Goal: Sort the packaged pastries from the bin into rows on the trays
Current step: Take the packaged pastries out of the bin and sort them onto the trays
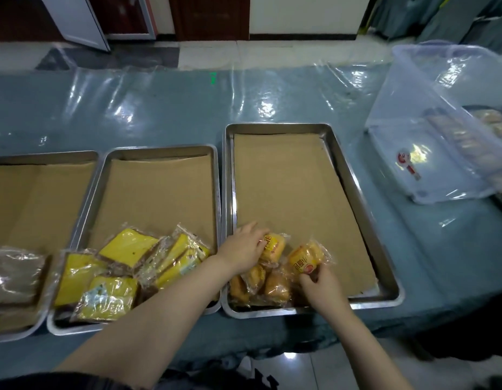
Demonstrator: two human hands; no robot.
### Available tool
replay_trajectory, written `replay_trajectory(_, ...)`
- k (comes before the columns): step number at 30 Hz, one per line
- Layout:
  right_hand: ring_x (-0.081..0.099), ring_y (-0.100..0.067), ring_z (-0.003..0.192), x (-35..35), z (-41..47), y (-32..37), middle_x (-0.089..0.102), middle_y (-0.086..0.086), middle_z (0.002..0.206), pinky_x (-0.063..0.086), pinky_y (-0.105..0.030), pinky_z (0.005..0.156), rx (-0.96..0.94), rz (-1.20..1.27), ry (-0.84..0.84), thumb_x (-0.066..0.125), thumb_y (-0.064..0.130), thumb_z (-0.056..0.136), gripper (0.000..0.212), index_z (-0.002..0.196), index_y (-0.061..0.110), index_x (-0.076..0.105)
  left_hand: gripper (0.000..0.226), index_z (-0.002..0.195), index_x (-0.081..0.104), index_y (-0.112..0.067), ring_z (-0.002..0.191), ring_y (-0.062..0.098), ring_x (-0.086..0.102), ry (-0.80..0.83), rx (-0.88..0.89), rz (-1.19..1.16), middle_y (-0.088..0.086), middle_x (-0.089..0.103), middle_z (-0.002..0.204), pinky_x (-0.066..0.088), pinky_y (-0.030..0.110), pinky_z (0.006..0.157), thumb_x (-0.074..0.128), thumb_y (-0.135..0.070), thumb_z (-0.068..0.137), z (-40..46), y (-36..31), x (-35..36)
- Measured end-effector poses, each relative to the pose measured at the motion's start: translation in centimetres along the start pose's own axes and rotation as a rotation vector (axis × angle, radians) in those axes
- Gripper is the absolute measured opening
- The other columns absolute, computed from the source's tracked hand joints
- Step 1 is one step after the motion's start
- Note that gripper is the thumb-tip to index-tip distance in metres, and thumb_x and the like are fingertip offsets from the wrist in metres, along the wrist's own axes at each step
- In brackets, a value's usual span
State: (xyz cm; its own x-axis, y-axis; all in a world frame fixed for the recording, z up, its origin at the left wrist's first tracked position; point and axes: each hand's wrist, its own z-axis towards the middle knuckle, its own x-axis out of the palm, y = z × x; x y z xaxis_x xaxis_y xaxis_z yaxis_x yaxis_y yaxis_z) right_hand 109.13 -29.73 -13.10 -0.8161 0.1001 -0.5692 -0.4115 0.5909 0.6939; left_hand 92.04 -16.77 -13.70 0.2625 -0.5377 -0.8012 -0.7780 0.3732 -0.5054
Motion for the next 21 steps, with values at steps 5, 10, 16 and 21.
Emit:
replay_trajectory(5,0.06,-0.023,0.069,-0.2,0.5,0.3,0.063,-0.007,0.073,0.045,-0.032,0.062,0.104,-0.108,0.008,0.05,0.022,0.091,0.021,0.076,0.01,0.058,0.048,0.151,0.028,-0.028,0.144,0.021,0.028,0.048,0.045,0.056,-0.001,0.031,0.157,0.026,0.044,0.117,0.023,-0.04,0.105,-0.4,0.8,0.7)
replay_trajectory(10,0.06,-0.026,0.081,-1.1,2.2,0.7,0.064,-0.009,0.085,0.051,-0.037,0.081,0.21,-0.169,0.137,0.05,0.029,0.091,0.021,0.077,0.016,0.059,0.059,0.153,0.02,-0.033,0.147,0.021,0.02,0.118,0.025,0.121,-0.003,0.024,0.16,0.018,0.047,0.118,0.014,-0.057,0.1,-0.5,1.1,1.1)
replay_trajectory(16,0.055,-0.024,0.107,-5.1,1.3,1.8,0.06,-0.006,0.124,0.041,-0.03,0.083,0.269,-0.672,0.324,0.053,0.054,0.09,0.044,0.123,0.025,0.057,0.062,0.153,0.018,-0.034,0.147,0.018,0.016,0.099,0.038,0.099,-0.004,0.021,0.16,0.016,0.046,0.119,0.016,-0.062,0.098,-0.6,1.4,1.0)
replay_trajectory(21,0.058,-0.016,0.084,-6.8,0.9,3.2,0.06,0.002,0.092,0.044,-0.029,0.065,0.034,-0.597,0.008,0.056,0.051,0.091,0.038,0.105,0.016,0.057,0.061,0.154,0.017,-0.033,0.147,0.018,0.014,0.1,0.044,0.101,-0.004,0.019,0.161,0.015,0.046,0.119,0.017,-0.06,0.099,-0.8,1.2,0.9)
